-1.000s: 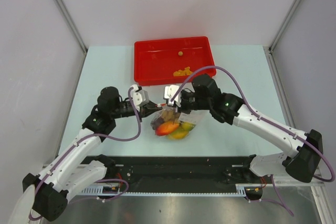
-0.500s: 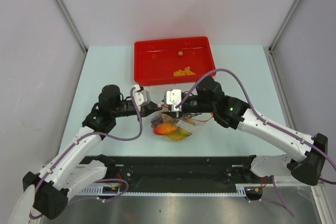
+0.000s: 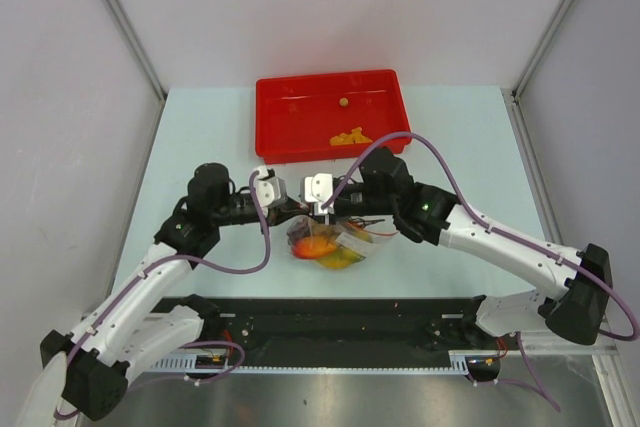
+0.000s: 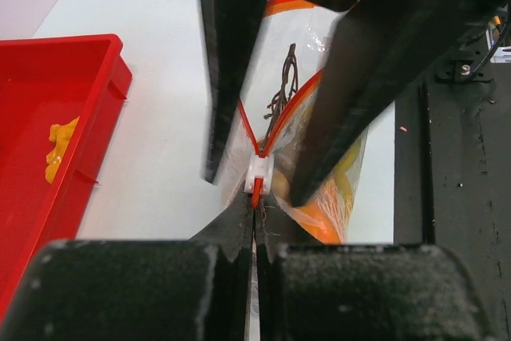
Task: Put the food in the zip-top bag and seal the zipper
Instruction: Zip the zipper food storage bag at the center of the board, then place the zipper food storage bag at the center of the board.
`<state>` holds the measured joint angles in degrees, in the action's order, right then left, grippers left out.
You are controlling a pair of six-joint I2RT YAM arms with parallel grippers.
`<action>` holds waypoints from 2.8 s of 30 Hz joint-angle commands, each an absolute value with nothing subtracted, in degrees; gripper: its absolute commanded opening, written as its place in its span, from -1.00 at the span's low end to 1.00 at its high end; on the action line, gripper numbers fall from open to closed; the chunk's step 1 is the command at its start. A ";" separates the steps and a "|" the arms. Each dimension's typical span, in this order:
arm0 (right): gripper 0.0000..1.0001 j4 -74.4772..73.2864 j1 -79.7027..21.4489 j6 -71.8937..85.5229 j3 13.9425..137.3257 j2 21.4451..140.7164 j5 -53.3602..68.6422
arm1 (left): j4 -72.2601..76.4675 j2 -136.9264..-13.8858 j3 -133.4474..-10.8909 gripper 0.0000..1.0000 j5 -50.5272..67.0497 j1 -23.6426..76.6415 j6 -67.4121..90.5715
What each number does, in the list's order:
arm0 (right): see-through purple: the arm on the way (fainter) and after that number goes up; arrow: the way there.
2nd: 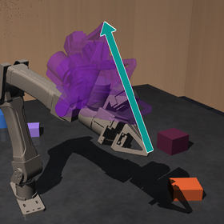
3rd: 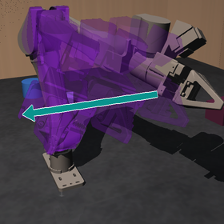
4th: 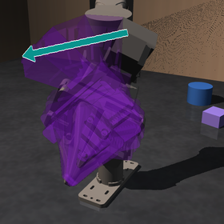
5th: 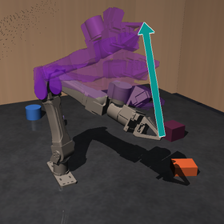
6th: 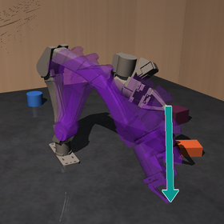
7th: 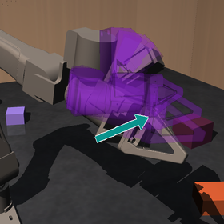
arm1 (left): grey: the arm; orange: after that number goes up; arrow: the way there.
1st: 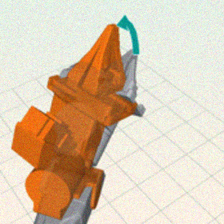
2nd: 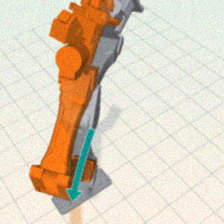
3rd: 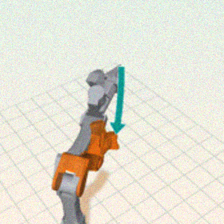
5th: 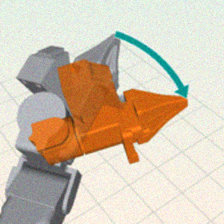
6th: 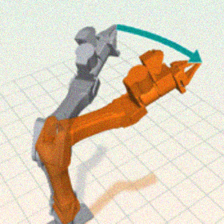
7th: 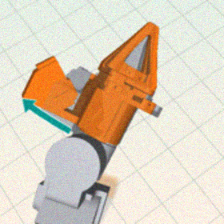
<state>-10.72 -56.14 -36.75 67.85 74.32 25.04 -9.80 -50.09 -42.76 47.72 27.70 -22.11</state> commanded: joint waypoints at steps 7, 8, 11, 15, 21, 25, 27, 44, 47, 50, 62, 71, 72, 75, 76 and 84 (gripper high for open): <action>-0.80 -10.45 -54.67 -38.67 69.43 74.45 25.40 | -7.48 -47.73 -45.18 -1.00 48.17 28.13 -21.54; -0.80 -11.50 -54.06 -38.50 69.43 74.36 25.40 | -6.69 -47.03 -44.74 -1.00 48.08 28.04 -20.66; -0.88 -13.61 -52.13 -37.88 69.43 74.36 25.40 | -5.10 -46.06 -44.30 -1.00 48.08 27.86 -18.99; -0.93 -15.38 -49.49 -37.71 69.43 74.18 26.54 | -5.27 -44.83 -44.30 -1.00 48.16 27.86 -18.11; -1.00 -18.36 -48.43 -38.41 69.43 72.86 27.07 | -5.01 -44.30 -44.56 -1.00 46.76 27.51 -17.06; -1.00 -22.66 -46.94 -38.93 69.43 71.81 26.89 | -4.75 -43.86 -44.74 -0.99 46.41 26.81 -16.52; -1.00 -24.51 -45.19 -39.63 69.43 71.11 27.25 | -4.92 -43.68 -45.09 -1.00 46.23 26.28 -16.52; -1.00 -40.43 -31.30 -45.87 66.27 64.34 30.50 | -6.15 -39.64 -45.26 -1.00 38.15 22.77 -12.66; -1.00 -42.62 -28.92 -47.45 65.22 62.67 30.93 | -6.50 -39.99 -45.70 -1.00 36.48 22.33 -12.66; -1.00 -45.43 -25.23 -50.00 64.51 61.53 31.90 | -6.33 -40.87 -46.14 -1.00 35.34 21.80 -12.57; -1.00 -49.48 -20.38 -52.92 64.07 56.08 33.58 | -12.11 -44.56 -49.04 -1.00 41.55 21.97 -15.63; -1.00 -57.38 -32.58 -45.19 64.25 44.40 26.73 | -25.84 -37.62 -46.41 -1.00 43.95 29.70 -20.40; -1.00 -57.39 -33.65 -43.70 64.16 44.21 23.59 | -25.84 -37.44 -45.62 -1.00 43.51 29.88 -19.61; -1.00 -56.51 -35.77 -40.61 64.16 46.83 16.47 | -22.42 -39.01 -43.25 -1.00 40.70 30.06 -14.95; -1.00 -56.25 -35.68 -40.87 63.99 48.24 15.65 | -20.06 -41.29 -42.89 -0.99 37.56 30.06 -12.42; -1.00 -36.23 -27.60 -44.56 63.19 69.04 14.41 | -11.09 -61.24 -43.77 -1.00 25.05 28.39 -7.83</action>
